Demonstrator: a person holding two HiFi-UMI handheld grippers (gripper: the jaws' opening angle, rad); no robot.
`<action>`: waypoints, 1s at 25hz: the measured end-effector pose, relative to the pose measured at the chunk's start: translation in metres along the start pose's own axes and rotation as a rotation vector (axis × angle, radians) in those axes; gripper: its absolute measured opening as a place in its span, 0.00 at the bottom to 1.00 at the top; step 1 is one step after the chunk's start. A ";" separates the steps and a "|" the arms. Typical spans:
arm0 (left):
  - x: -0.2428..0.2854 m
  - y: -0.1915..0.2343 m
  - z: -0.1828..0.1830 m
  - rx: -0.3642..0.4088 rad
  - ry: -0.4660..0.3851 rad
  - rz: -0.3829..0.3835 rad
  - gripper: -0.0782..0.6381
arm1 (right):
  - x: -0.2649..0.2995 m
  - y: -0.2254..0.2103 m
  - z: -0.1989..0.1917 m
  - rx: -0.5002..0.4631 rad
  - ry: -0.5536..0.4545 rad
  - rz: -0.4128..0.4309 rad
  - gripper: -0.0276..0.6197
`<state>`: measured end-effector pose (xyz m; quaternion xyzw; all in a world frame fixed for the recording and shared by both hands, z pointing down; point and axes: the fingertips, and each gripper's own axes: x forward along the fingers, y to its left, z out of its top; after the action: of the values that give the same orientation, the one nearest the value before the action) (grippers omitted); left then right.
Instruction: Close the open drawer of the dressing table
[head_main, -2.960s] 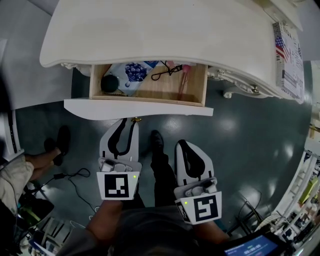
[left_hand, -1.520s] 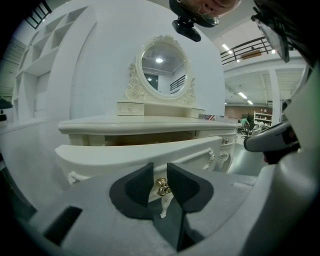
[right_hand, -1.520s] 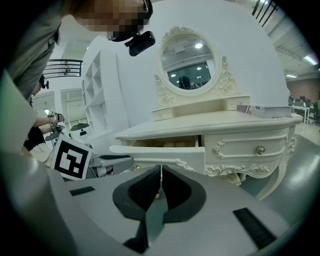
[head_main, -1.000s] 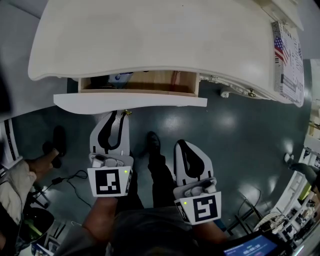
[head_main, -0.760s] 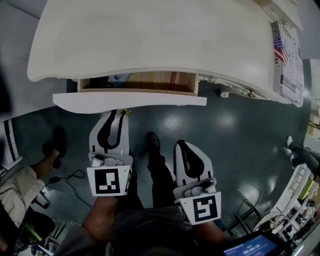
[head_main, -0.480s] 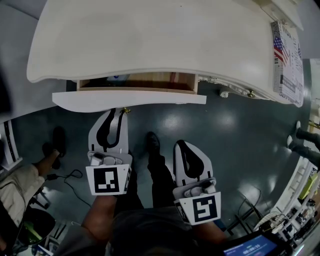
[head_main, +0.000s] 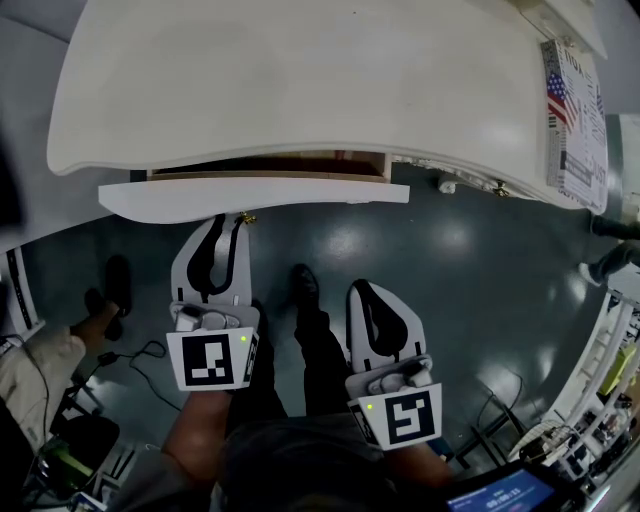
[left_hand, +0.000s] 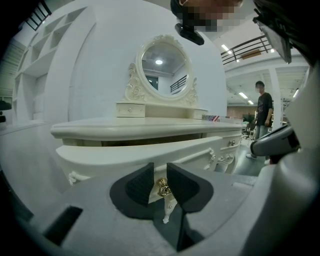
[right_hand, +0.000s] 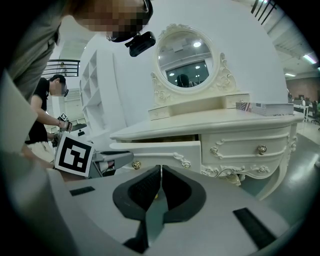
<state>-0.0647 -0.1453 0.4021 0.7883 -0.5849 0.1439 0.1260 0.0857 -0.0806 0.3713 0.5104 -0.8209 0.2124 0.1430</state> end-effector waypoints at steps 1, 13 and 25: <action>0.001 0.001 0.000 -0.002 -0.001 0.000 0.24 | 0.001 -0.001 0.000 0.001 0.000 0.000 0.07; 0.008 0.004 0.004 0.004 -0.003 0.009 0.23 | 0.003 -0.004 0.002 0.006 0.000 -0.002 0.07; 0.020 0.006 0.008 0.013 -0.008 0.017 0.23 | 0.001 -0.016 0.000 0.015 0.007 -0.020 0.07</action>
<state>-0.0640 -0.1677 0.4021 0.7847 -0.5910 0.1456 0.1171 0.0995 -0.0880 0.3750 0.5191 -0.8136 0.2189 0.1441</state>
